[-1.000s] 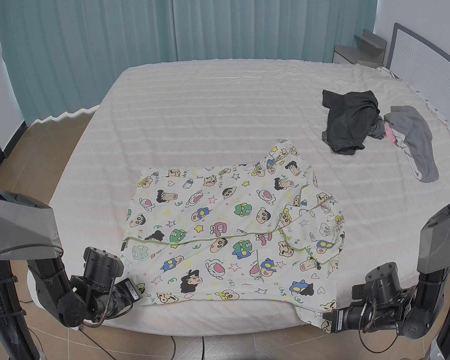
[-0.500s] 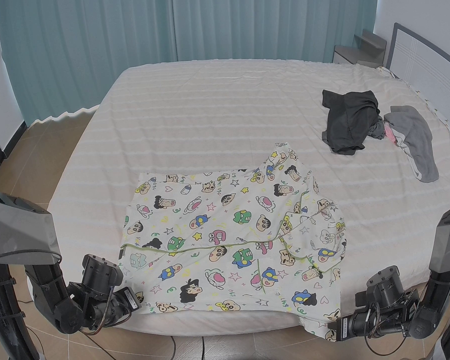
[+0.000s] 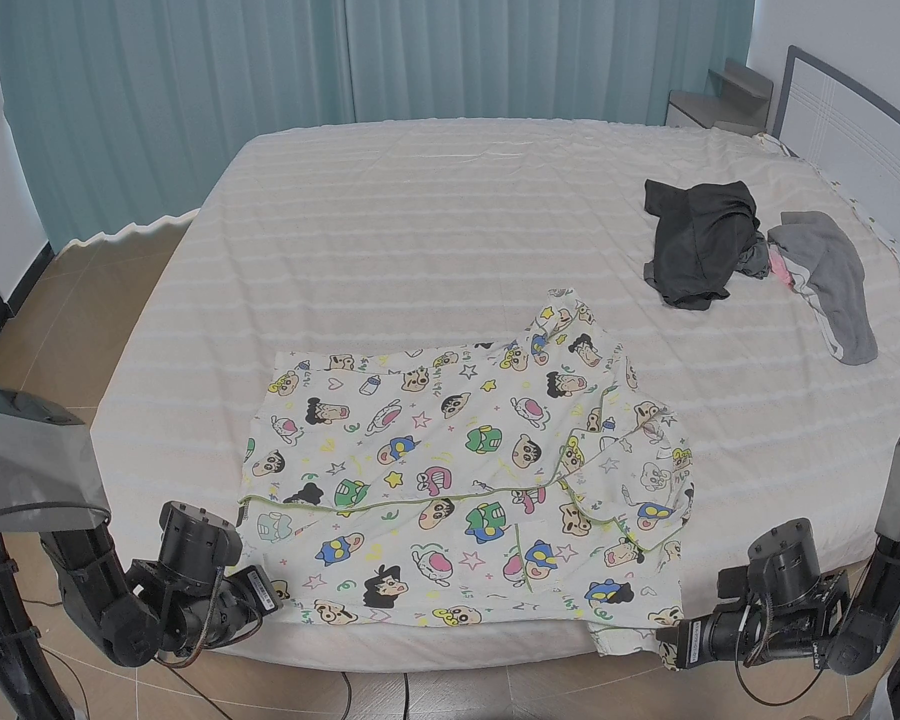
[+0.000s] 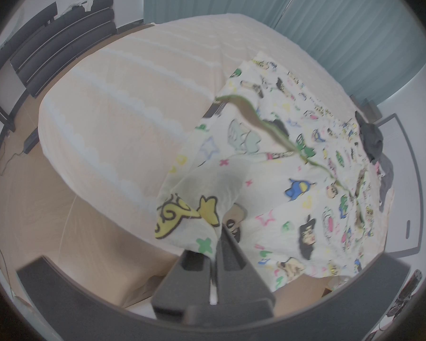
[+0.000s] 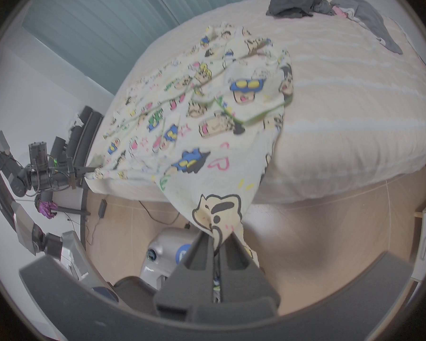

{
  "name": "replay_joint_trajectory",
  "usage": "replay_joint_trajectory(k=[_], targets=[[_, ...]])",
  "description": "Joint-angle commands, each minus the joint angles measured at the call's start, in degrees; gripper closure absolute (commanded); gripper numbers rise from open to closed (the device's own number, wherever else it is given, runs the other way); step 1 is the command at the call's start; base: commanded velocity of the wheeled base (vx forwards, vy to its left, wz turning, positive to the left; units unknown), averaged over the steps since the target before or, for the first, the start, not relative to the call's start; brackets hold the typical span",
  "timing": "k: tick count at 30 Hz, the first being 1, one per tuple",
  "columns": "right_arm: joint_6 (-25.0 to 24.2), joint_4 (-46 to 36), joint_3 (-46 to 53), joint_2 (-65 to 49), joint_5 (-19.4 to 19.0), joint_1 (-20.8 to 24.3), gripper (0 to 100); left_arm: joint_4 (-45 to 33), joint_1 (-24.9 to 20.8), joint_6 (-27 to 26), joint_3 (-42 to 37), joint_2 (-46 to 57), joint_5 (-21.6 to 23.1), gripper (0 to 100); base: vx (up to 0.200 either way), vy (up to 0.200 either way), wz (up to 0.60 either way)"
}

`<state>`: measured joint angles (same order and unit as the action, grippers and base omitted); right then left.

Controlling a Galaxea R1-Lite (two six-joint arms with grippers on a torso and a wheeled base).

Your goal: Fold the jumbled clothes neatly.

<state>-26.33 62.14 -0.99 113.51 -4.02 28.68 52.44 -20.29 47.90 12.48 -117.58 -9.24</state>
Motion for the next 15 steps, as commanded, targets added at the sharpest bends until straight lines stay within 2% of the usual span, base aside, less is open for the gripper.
replay_joint_trajectory(k=[1,7,10,15], targets=[[-0.04,3.08,0.72,-3.38,-0.9,-2.58,100,-0.41,0.16,0.0,3.16,5.17,0.01,100,0.0,0.0,0.0],[-0.21,5.8,-3.32,-2.94,-1.78,-6.89,100,-1.64,1.04,-0.26,8.79,5.52,-0.08,100,0.0,0.0,0.0],[-1.35,5.63,-5.69,-3.38,-1.69,-7.94,100,-3.93,1.74,-0.26,11.69,5.43,-0.52,100,0.0,0.0,0.0],[-1.97,5.19,-11.93,-2.06,-1.6,-10.05,100,-10.52,4.38,-0.26,20.92,3.67,-0.95,100,0.0,0.0,0.0]])
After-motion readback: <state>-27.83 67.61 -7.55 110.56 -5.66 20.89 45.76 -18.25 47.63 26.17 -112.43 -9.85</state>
